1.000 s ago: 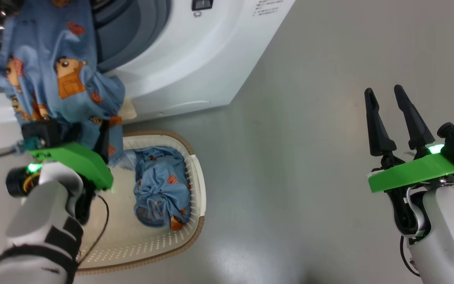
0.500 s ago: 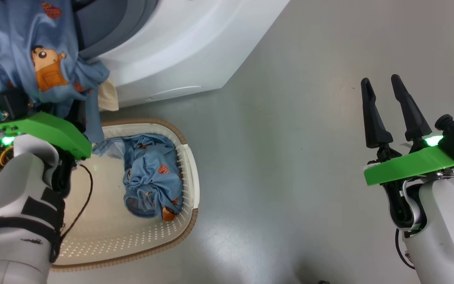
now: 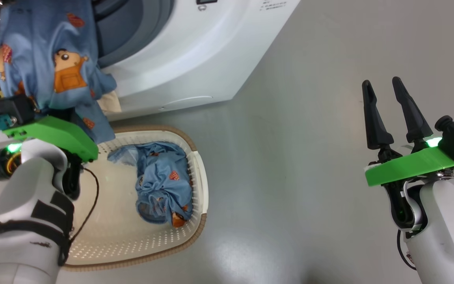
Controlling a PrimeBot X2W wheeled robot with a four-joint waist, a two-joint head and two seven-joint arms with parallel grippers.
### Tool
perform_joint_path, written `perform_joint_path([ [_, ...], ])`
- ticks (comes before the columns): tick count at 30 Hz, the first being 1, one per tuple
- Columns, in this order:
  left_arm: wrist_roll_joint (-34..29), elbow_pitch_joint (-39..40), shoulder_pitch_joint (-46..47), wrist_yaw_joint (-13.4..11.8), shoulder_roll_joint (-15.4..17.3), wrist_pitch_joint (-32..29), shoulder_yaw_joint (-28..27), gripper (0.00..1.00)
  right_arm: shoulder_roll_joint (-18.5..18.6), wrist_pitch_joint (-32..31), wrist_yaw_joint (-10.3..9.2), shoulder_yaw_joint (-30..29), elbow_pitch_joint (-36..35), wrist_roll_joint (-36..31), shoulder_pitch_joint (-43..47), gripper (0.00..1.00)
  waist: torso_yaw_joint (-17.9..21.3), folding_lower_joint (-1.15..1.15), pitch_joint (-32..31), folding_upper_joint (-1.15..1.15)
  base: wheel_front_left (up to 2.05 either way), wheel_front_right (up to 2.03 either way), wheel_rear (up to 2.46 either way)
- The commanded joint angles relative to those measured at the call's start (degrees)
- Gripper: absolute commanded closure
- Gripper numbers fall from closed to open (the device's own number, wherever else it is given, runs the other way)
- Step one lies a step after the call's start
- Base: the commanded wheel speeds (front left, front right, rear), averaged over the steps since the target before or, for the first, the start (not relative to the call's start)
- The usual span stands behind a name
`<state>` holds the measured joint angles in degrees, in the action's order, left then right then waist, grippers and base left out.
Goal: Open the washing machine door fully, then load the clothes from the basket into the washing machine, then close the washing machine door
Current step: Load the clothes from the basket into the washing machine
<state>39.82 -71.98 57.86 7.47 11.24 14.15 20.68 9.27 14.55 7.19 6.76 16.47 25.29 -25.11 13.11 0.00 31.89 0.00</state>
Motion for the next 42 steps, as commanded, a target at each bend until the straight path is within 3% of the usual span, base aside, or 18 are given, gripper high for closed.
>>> perform_joint_path([
  [1,0.4,1.4,-1.3,0.0,2.0,0.7,-0.8,1.00,0.8,0.4,0.30,0.7,-0.9,0.1,0.7,0.00,-0.8,0.00,-0.9,0.00,0.00,0.00,0.00],
  [19,-4.5,24.3,-9.4,0.0,4.0,0.8,-3.6,1.00,1.3,0.4,0.30,1.1,0.5,0.8,2.7,0.00,-3.8,0.00,-6.3,0.00,0.00,0.00,0.00],
  [34,-7.4,14.4,13.2,-0.7,6.4,-4.3,-1.9,1.00,0.4,0.4,0.30,1.8,-1.3,0.7,1.2,0.00,1.3,0.00,2.6,0.00,0.00,0.00,0.00],
  [42,-10.9,11.9,24.5,-1.9,8.7,0.0,-0.9,1.00,-0.9,0.4,0.30,1.7,-2.1,0.4,0.5,0.00,4.3,0.00,6.4,0.00,0.00,0.00,0.00],
])
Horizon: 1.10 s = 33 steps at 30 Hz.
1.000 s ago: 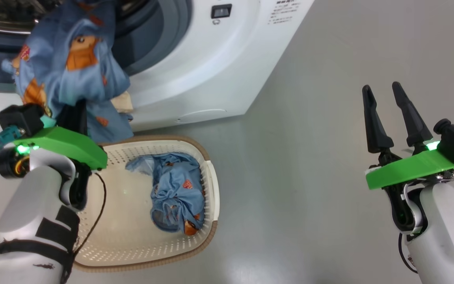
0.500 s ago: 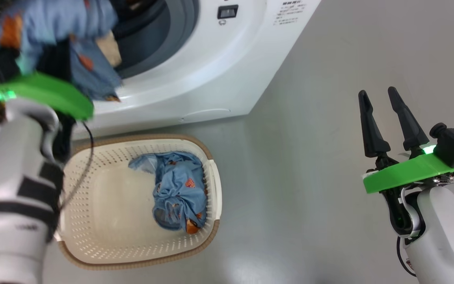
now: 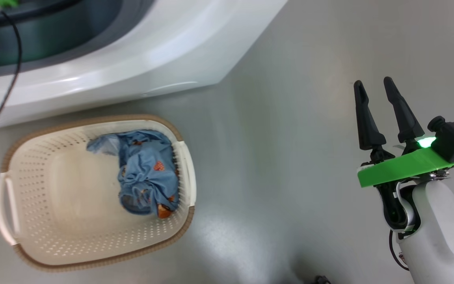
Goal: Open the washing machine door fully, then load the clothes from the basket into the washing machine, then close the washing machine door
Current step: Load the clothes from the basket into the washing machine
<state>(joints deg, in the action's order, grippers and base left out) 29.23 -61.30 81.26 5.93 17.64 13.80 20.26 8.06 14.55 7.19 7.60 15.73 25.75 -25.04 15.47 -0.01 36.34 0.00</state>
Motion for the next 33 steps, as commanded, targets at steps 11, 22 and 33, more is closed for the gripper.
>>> perform_joint_path([
  [11,-1.2,-7.4,3.7,-2.9,1.6,-2.6,-0.8,0.00,-0.2,0.4,0.30,2.3,-0.5,-0.5,0.2,0.00,2.2,0.01,1.3,0.00,0.00,0.00,0.00],
  [22,0.7,-11.7,1.3,-1.7,-0.6,-10.5,-0.1,0.00,0.9,0.4,0.30,2.3,0.3,-0.3,0.0,0.00,0.5,0.01,-1.7,0.00,0.00,0.00,0.00],
  [33,2.4,-11.5,-6.3,0.5,-2.8,-0.3,-0.3,0.00,2.3,0.4,0.30,1.6,0.9,-0.1,0.7,0.00,-2.8,0.01,-7.8,0.00,0.00,0.00,0.00],
])
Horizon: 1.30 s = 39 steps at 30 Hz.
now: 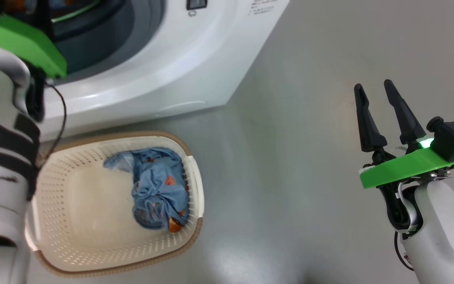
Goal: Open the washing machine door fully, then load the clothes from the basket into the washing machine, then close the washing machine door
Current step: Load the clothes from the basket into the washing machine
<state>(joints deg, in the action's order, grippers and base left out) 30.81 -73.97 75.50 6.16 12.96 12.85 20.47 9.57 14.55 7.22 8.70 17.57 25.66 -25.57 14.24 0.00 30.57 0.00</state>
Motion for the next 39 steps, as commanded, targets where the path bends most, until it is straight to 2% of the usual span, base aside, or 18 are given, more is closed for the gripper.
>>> perform_joint_path([
  [1,1.0,1.4,-1.4,0.4,1.8,1.0,-0.5,0.00,0.9,0.4,0.26,0.5,-0.8,0.0,1.4,0.00,-1.9,0.00,-2.8,0.00,0.00,0.00,0.00],
  [8,1.7,3.9,-7.6,0.9,1.5,2.1,-1.1,0.00,1.5,0.4,0.26,0.4,0.1,0.3,2.5,0.00,-3.6,0.00,-7.6,0.00,0.00,0.00,0.00],
  [22,-0.9,22.2,-28.0,-0.3,1.3,2.1,-6.5,0.00,3.0,0.4,0.26,0.0,1.5,1.5,6.6,0.00,-7.9,0.00,-17.9,0.00,0.00,0.00,0.00],
  [31,-1.8,32.4,-39.5,-1.0,0.4,2.1,-10.0,0.00,3.7,0.4,0.26,0.1,2.0,2.0,8.5,0.00,-10.3,0.00,-21.8,0.00,0.00,0.00,0.00],
  [39,-3.3,41.3,-50.7,-2.3,0.9,2.1,-13.3,0.00,4.2,0.4,0.26,0.7,2.1,2.2,9.5,0.00,-10.9,0.00,-24.2,0.00,0.00,0.00,0.00],
])
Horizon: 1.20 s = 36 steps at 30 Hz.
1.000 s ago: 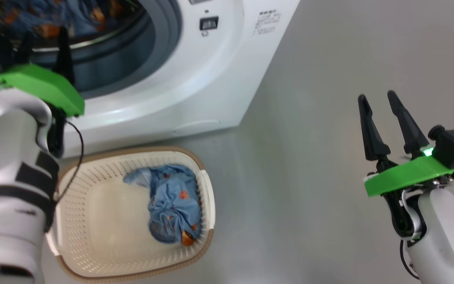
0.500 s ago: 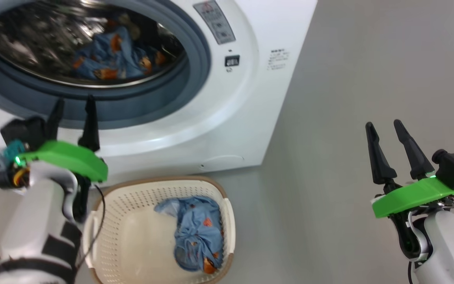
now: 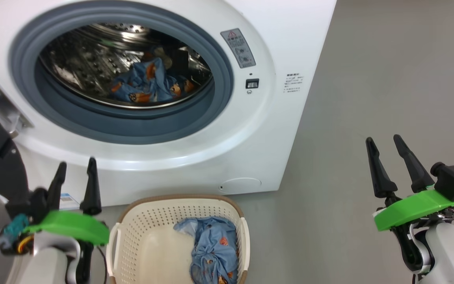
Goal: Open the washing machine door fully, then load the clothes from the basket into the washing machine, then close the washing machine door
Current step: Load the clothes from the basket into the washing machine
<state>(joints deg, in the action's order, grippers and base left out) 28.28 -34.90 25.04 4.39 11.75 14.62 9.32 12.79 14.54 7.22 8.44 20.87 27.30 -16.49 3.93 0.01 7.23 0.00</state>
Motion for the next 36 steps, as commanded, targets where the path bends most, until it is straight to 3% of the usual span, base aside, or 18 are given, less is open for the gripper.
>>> perform_joint_path([
  [1,-1.0,3.2,-1.3,-0.7,2.2,0.4,-2.3,0.00,1.1,0.5,0.26,1.0,-1.1,0.6,0.6,0.00,-0.7,-0.01,-1.2,0.00,0.00,0.00,0.00],
  [19,-0.9,17.5,-14.7,-5.4,2.1,0.0,-4.5,0.00,2.2,0.5,0.26,1.8,-1.5,0.7,2.3,0.00,-1.2,-0.01,-3.4,0.00,0.00,0.00,0.00],
  [36,-0.1,21.3,-17.4,-7.2,1.6,-1.2,-3.8,0.00,3.2,0.5,0.26,3.2,-1.2,1.1,2.7,0.00,-1.4,-0.01,-4.5,0.00,0.00,0.00,0.00],
])
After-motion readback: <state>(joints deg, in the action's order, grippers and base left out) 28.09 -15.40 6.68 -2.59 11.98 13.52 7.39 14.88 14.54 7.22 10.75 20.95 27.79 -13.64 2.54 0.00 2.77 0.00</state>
